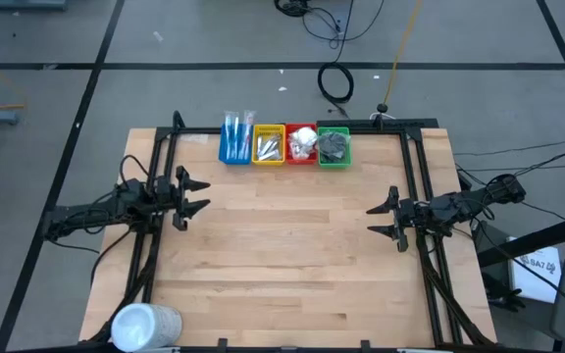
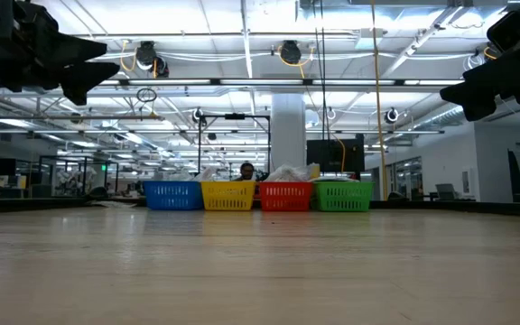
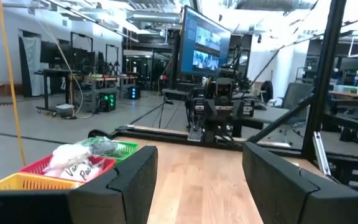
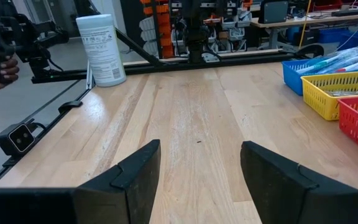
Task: Pick & Place Travel size toiletries
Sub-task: Return to home position
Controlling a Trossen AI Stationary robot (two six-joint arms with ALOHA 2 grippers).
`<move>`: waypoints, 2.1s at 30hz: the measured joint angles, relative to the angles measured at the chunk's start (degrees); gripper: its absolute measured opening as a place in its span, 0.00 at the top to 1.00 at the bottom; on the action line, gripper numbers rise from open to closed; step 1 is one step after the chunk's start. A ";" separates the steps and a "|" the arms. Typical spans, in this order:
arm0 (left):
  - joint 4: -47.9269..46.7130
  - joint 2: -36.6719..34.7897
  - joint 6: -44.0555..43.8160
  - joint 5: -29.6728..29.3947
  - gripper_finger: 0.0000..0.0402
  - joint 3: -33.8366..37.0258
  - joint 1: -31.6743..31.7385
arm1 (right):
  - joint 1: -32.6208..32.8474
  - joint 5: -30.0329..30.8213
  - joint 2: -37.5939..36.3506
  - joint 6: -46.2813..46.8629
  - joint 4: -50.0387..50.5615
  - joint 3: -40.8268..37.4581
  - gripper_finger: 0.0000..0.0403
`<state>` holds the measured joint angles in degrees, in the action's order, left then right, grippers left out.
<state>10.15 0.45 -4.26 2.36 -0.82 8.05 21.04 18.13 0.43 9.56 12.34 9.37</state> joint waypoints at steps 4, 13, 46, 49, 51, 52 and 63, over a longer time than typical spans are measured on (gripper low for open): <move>-1.97 0.04 0.05 0.49 0.42 0.00 0.00 | 0.02 0.00 0.00 -0.15 0.00 0.00 0.48; -5.12 0.04 0.55 -0.34 0.42 0.00 0.00 | 0.02 0.00 0.01 -0.17 -0.02 0.00 0.48; -8.68 0.03 0.60 -1.01 0.42 0.00 -0.02 | -1.87 -7.79 0.00 -4.36 -16.61 -7.17 0.48; -8.68 0.03 0.60 -1.00 0.42 0.00 -0.02 | -4.56 -7.76 0.00 -5.03 -16.63 -7.19 0.48; -8.68 0.04 0.60 -1.00 0.42 0.00 -0.02 | -6.80 -7.76 0.00 -5.61 -16.63 -7.23 0.48; -8.68 0.04 0.60 -1.00 0.42 0.00 -0.02 | -7.95 -7.76 0.00 -5.76 -16.63 -7.23 0.48; -9.20 0.03 0.47 -1.00 0.42 -0.04 -0.02 | -17.96 -14.26 0.00 -5.57 -13.44 -7.30 0.48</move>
<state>0.95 0.48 -3.79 1.37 -0.86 8.03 3.08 3.87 0.43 3.99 -1.10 2.07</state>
